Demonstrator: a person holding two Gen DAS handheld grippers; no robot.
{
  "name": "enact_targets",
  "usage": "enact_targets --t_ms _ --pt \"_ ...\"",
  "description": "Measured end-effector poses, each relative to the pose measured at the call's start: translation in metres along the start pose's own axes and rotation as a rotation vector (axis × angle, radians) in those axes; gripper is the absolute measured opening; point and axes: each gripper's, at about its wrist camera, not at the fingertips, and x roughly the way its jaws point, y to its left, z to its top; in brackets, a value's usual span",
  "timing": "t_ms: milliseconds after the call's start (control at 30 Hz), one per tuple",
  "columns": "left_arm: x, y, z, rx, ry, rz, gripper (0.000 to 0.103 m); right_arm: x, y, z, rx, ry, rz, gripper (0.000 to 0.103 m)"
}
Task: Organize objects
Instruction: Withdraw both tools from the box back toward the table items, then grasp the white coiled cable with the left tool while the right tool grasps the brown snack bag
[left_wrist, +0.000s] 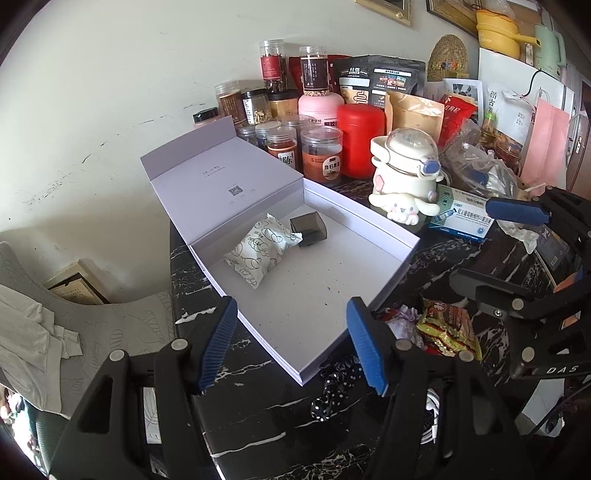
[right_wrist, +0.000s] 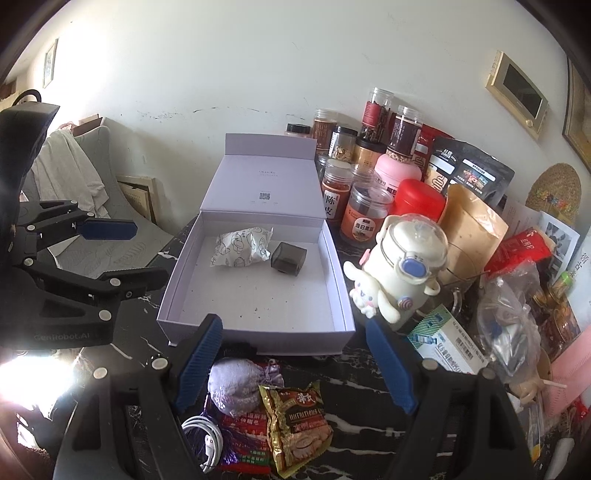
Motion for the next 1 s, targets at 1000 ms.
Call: enact_targets --t_ms 1000 --pt "0.027 -0.052 -0.069 -0.003 0.111 -0.151 0.060 0.003 -0.014 -0.084 0.092 0.120 -0.001 0.081"
